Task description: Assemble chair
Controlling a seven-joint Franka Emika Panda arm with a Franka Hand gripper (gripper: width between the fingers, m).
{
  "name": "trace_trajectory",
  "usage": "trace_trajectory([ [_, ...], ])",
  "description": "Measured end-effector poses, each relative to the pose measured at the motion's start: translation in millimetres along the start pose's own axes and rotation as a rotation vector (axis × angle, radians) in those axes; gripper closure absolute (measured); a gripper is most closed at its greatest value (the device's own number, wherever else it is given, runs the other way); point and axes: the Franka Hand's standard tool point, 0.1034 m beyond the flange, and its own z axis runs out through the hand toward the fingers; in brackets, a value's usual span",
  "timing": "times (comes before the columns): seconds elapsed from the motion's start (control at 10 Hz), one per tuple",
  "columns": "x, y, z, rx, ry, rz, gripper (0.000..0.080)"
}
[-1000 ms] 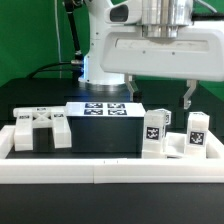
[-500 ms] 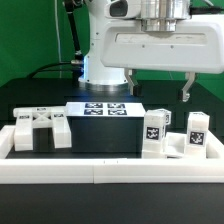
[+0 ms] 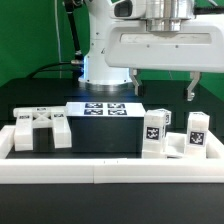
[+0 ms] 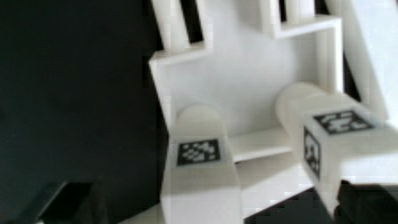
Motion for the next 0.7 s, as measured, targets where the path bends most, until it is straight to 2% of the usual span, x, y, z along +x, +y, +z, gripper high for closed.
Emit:
trace_trajectory([
  [0.2,-15.4,-0.4,16.0,-0.007,0.020,-0.014,0.0151],
  [0.3,-16.4,0.7,24.2,-0.013,0.028,-0.027,0.0151],
  [0.5,-12.3,12.5,37.6,-0.029,0.031,-0.071,0.0151],
  [0.7,-10.3,13.7,37.6,-0.029,0.030,-0.069,0.0151],
])
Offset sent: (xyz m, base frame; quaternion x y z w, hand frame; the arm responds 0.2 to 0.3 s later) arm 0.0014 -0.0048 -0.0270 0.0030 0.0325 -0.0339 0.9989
